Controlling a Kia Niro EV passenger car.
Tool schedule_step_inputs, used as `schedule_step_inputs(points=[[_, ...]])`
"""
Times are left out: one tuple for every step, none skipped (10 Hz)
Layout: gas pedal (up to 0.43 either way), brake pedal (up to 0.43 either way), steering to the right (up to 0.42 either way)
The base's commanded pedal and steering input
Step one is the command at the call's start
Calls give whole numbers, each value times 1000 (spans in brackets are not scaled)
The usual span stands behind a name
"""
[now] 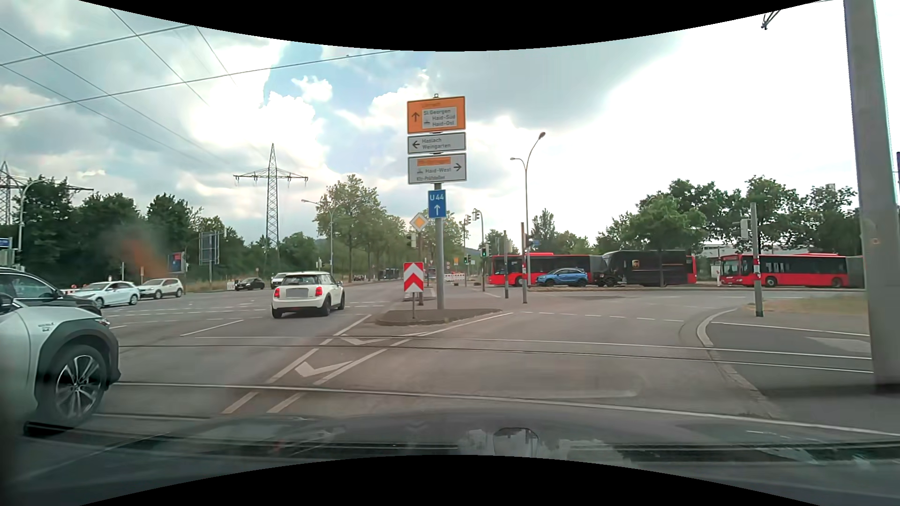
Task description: Follow the waypoints while adhering to traffic rules and regulations
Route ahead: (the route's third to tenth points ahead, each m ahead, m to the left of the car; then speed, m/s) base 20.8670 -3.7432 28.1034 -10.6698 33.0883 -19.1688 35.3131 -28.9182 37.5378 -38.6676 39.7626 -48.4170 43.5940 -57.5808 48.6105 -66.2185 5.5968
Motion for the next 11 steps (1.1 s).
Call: schedule_step_inputs(points=[[209,0,115],[197,0,117],[189,0,120],[189,0,123],[189,0,124],[189,0,125],[189,0,126],[177,0,129],[177,0,132],[169,0,136],[157,0,142]])
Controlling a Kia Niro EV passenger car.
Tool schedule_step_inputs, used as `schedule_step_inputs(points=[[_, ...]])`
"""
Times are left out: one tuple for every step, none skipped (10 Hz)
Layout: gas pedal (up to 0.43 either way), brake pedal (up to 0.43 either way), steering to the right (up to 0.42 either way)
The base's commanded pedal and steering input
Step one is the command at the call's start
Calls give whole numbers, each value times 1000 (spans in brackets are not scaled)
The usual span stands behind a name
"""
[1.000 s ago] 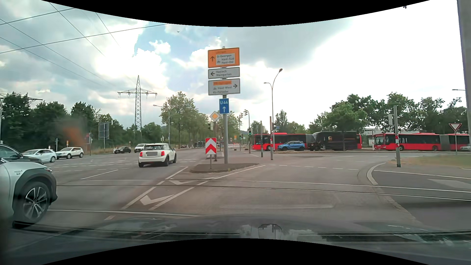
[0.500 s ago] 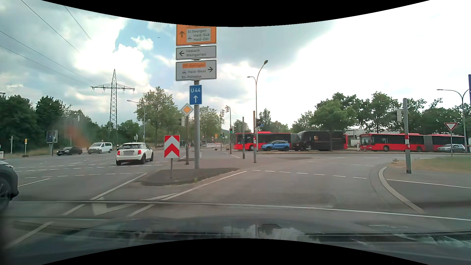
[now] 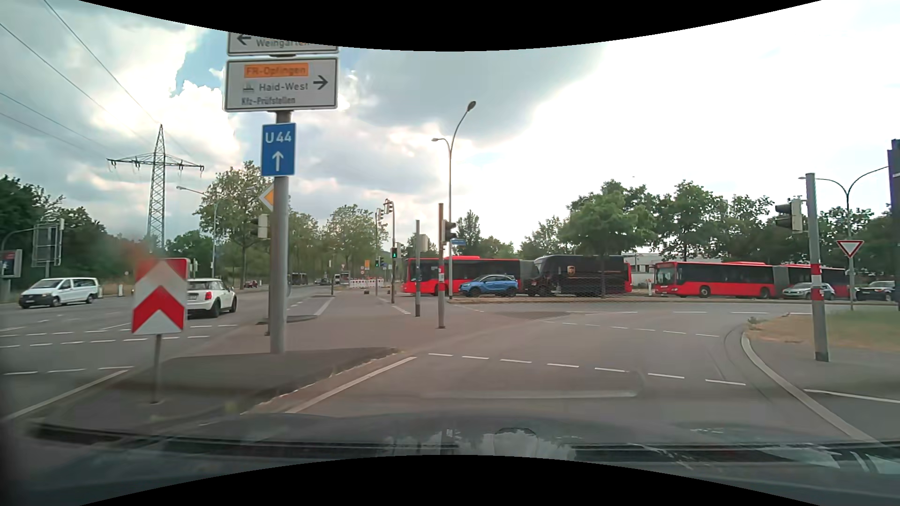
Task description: Follow the waypoints while adhering to traffic rules and regulations
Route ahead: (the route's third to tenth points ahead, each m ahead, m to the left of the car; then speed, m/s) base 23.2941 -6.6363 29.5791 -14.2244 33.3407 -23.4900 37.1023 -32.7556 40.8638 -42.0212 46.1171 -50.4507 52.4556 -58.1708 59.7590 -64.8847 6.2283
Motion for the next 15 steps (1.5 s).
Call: schedule_step_inputs(points=[[157,0,146],[150,0,149],[118,0,151],[118,0,152],[118,0,155],[118,0,159],[118,0,160],[118,0,160],[118,0,160],[118,0,160],[118,0,160],[130,0,161],[130,0,161],[130,0,161],[130,0,161]])
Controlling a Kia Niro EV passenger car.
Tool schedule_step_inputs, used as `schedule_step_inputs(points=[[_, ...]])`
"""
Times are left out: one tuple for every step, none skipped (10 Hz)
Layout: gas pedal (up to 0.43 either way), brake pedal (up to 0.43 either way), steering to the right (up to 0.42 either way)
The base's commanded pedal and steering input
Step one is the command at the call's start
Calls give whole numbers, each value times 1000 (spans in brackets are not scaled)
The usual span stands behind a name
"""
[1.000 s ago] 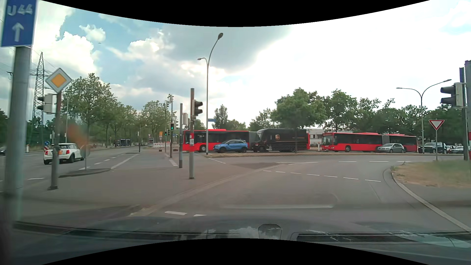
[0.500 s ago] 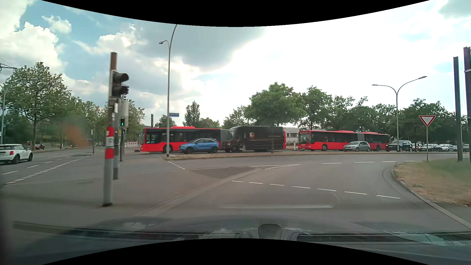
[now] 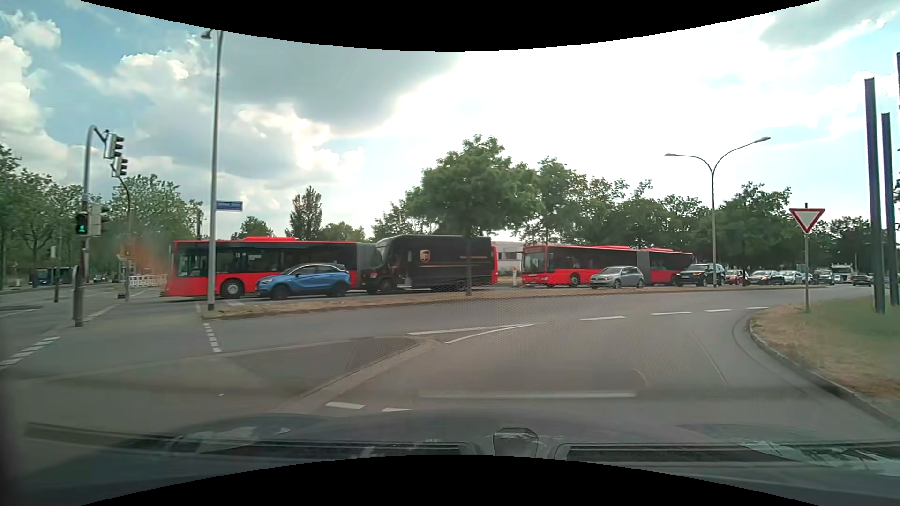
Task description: Follow the waypoints while adhering to traffic rules and regulations
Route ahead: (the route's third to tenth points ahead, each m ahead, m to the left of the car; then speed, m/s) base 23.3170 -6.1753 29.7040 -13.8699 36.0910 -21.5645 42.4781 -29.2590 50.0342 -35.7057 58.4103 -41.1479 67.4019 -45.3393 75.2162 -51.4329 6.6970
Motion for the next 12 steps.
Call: schedule_step_inputs(points=[[130,0,160],[138,0,160],[138,0,160],[138,0,160],[138,0,160],[150,0,160],[150,0,160],[150,0,162],[150,0,163],[150,0,163],[157,0,163],[157,0,163]])
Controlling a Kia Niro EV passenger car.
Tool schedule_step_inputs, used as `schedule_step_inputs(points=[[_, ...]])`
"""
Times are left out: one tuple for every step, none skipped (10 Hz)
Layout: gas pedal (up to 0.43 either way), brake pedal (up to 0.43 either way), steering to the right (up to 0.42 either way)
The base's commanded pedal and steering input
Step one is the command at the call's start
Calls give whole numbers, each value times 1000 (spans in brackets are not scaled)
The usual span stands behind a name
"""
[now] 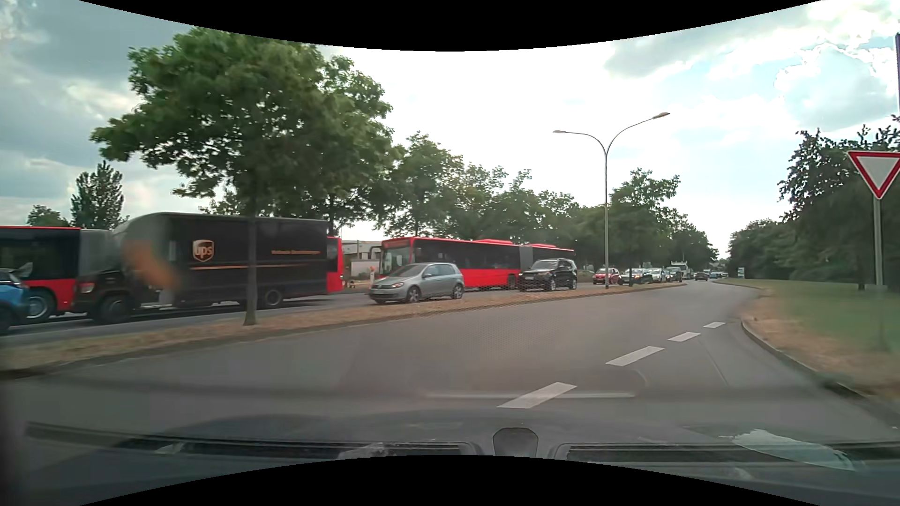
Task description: Follow the waypoints while adhering to traffic rules and regulations
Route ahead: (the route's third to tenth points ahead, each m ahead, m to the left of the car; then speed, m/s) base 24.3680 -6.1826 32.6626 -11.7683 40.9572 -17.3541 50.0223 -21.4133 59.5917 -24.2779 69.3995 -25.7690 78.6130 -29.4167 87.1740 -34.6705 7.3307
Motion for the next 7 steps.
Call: schedule_step_inputs(points=[[157,0,163],[169,0,163],[169,0,163],[177,0,163],[189,0,164],[189,0,164],[189,0,164]])
